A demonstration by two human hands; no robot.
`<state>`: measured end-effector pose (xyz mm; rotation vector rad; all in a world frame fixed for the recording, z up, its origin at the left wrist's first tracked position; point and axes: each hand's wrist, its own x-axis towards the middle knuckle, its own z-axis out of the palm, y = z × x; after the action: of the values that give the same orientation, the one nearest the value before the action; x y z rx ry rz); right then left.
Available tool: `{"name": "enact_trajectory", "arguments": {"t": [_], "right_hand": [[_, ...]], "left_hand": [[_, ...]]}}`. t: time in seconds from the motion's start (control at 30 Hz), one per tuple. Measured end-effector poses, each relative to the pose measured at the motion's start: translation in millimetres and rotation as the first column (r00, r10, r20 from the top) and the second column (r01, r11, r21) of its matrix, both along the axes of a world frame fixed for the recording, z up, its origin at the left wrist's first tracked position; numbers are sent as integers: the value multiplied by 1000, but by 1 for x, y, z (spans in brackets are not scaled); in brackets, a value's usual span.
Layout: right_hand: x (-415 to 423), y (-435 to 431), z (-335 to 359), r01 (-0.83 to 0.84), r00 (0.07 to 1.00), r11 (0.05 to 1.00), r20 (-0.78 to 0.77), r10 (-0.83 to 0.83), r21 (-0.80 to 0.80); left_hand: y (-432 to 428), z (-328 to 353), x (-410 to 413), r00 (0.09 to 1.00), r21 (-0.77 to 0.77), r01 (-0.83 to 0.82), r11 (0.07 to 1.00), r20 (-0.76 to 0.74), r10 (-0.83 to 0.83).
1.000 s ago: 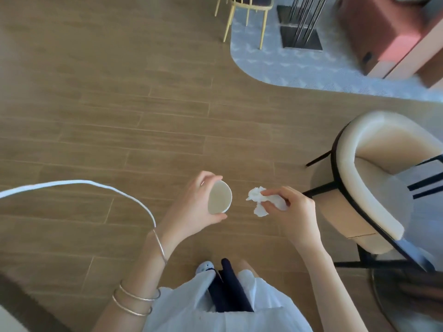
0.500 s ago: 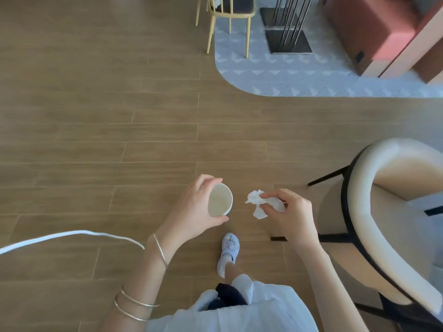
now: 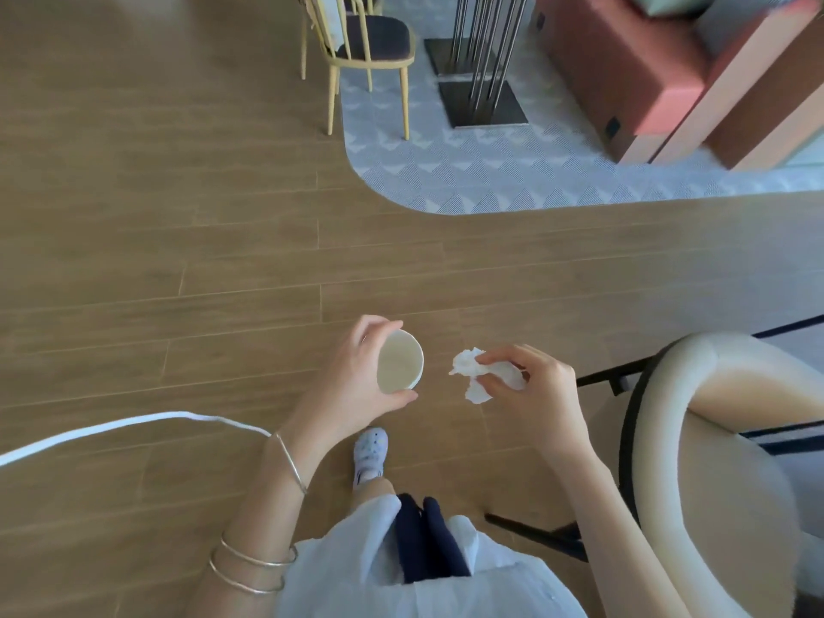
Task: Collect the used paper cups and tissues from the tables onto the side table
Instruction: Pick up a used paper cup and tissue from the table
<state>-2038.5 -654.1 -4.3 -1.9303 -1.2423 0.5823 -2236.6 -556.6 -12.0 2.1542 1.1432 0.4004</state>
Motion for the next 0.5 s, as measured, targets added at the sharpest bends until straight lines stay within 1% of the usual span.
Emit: {"name": "enact_trajectory", "arguments": {"t": [0.27,0.37,0.5], "right_hand": [[51,112,-13,136,990,990,-13,-137,-35],[77,163,-5,186,982,982,-11,-186,-30],[111,224,8,246,969,969,25,-247,26]], "left_hand": [[137,-10,69,989,-55,146,988,6,-145],[195,-1,100,979,-22,205,979,-2,-205],[265,11,140,961,10,275,961,12,-275]]}}
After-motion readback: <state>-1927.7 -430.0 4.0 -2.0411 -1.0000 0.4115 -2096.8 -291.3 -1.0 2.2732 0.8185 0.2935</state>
